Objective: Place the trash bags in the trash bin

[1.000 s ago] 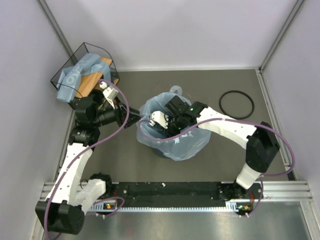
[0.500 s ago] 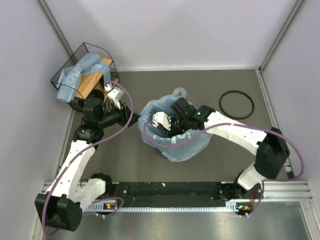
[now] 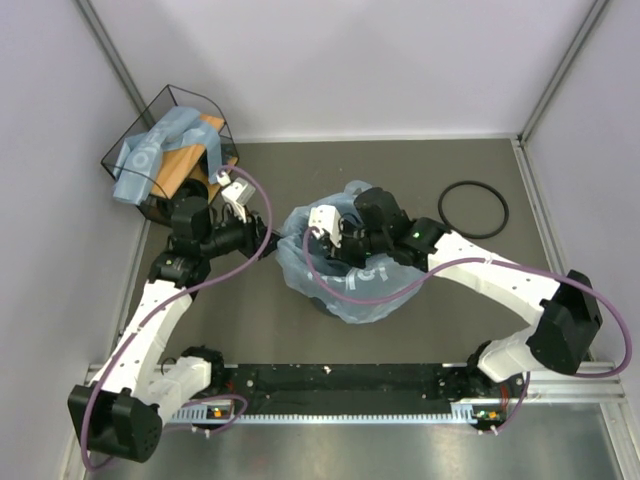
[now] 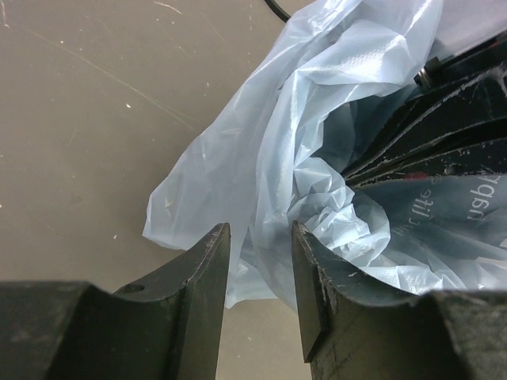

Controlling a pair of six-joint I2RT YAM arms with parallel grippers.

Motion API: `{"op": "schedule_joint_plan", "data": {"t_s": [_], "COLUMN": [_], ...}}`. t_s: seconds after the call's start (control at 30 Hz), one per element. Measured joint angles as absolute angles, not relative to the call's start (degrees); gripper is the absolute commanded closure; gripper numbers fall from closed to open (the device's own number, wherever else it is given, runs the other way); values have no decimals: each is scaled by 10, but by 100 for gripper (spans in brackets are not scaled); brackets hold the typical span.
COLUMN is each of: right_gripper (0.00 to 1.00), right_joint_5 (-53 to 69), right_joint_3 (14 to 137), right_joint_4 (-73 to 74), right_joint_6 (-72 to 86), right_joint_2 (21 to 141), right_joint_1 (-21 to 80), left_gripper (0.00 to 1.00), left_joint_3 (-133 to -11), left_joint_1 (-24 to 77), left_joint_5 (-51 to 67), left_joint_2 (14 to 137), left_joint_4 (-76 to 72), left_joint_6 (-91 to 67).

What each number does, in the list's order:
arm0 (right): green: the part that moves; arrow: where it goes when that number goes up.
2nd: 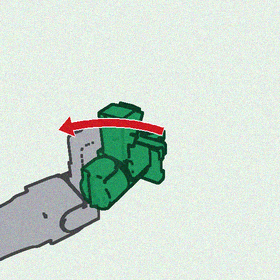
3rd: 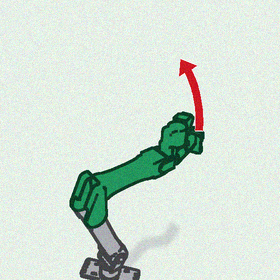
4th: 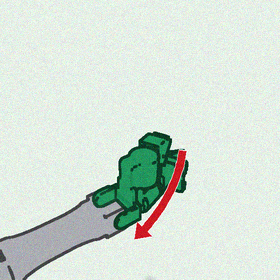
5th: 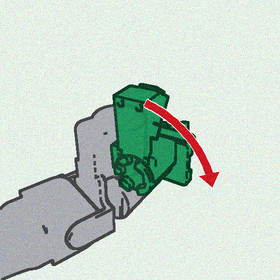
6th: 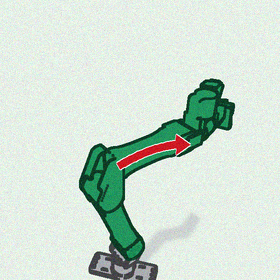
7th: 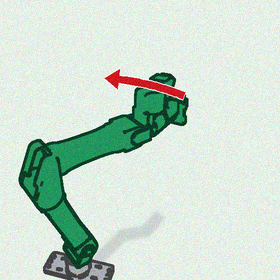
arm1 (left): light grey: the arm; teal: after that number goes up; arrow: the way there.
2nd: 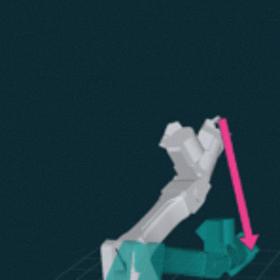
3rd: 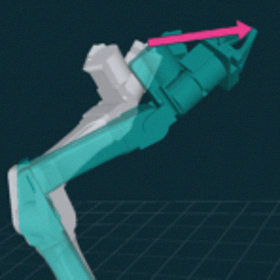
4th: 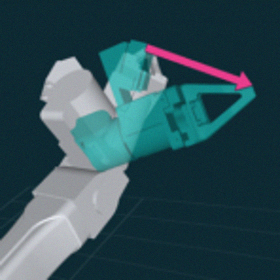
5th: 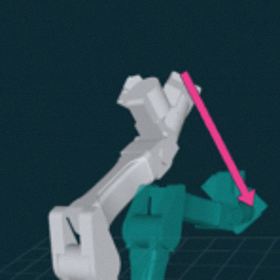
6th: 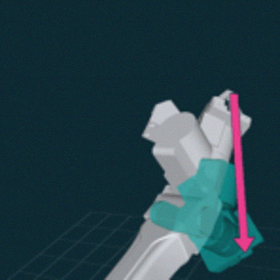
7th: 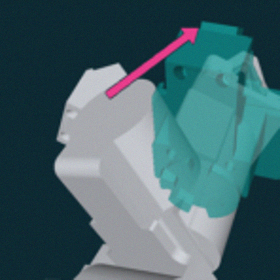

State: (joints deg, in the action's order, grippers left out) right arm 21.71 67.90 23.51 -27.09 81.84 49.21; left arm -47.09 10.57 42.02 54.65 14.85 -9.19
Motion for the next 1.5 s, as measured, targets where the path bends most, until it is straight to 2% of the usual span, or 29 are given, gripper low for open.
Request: {"op": "schedule_joint_plan", "data": {"t_s": [0.1,0.43,0.57,0.6,0.77,0.87,0.9,1.0,1.1,1.13,1.27,1.43,1.5], "right_gripper": [87,84,74,69,63,58,53,43,37,37,39,43,50], "right_joint_5": [228,287,335,349,401,411,413,415,415,415,415,401,395], "right_joint_3": [679,673,652,651,648,647,647,654,685,703,763,784,780], "right_joint_4": [208,86,9,-6,-84,-127,-143,-161,-156,-145,-65,71,134], "right_joint_6": [-254,-167,-107,-94,-25,23,40,85,127,141,171,164,144], "right_joint_2": [818,814,798,797,794,792,792,792,790,787,748,667,635], "right_joint_1": [492,470,456,456,456,456,455,451,437,425,355,243,220], "left_gripper": [57,58,58,58,58,58,58,54,45,41,37,37,38], "left_joint_3": [-471,-480,-480,-480,-480,-480,-480,-481,-483,-486,-513,-593,-622], "left_joint_1": [115,117,117,117,118,118,118,118,118,117,104,97,97], "left_joint_5": [418,395,393,393,393,393,394,394,394,394,401,404,407], "left_joint_2": [547,551,557,558,558,558,559,560,560,560,554,543,543], "left_joint_4": [152,169,173,173,173,174,175,177,181,183,192,217,225], "left_joint_6": [-87,-75,-75,-75,-75,-75,-75,-75,-75,-75,-62,-5,20]}}
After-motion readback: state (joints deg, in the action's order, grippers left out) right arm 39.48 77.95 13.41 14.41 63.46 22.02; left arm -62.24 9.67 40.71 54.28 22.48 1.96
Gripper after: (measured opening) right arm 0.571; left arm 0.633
